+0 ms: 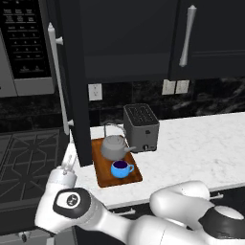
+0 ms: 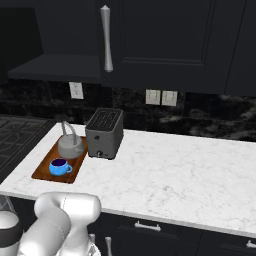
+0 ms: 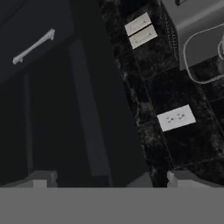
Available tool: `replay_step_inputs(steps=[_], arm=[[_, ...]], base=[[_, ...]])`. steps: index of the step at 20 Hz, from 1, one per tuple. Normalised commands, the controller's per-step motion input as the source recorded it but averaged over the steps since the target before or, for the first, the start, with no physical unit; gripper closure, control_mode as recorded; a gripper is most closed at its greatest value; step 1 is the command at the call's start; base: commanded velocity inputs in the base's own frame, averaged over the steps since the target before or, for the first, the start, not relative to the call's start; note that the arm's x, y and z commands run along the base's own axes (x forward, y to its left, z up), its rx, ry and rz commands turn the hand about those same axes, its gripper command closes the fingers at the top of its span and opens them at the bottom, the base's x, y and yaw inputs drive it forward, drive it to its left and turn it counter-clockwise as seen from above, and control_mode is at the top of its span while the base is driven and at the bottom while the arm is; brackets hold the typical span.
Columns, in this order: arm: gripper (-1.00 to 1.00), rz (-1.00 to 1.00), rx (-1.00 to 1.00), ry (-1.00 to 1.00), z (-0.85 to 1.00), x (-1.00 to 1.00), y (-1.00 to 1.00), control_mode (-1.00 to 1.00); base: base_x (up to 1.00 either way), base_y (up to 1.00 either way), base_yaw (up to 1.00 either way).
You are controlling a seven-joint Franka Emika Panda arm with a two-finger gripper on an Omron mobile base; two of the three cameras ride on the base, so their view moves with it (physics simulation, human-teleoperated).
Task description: Pick the kettle from the counter and place it on the tray. Then pick the mug from the cabinet and place it on the tray. Then close the cabinet doors.
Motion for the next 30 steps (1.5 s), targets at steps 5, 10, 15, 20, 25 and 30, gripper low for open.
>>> replay_step_inputs(steps=[5,10,15,20,25,30], arm=[[-1.00,0.00,-0.14,0.15,-0.30,0.15,0.51,-1.00],[-1.00,-0.02,-0.14,0.20,-0.09,0.00,0.62,-1.00],[-1.00,-0.06,-0.07,0.16,0.02,-0.02,0.45,-1.00],[-1.00,-0.13,-0.01,0.09,0.27,-0.22,0.21,-1.00],[-1.00,-0.14,0.00,0.07,0.35,-0.15,0.00,-1.00],[-1.00,-0.16,0.00,0.06,0.36,-0.10,0.00,-1.00]], base=[[0.00,0.00,0.00],[0.00,0.00,0.00],[0.00,0.00,0.00],[0.00,0.00,0.00],[0.00,0.00,0.00],[0.00,0.00,0.00]])
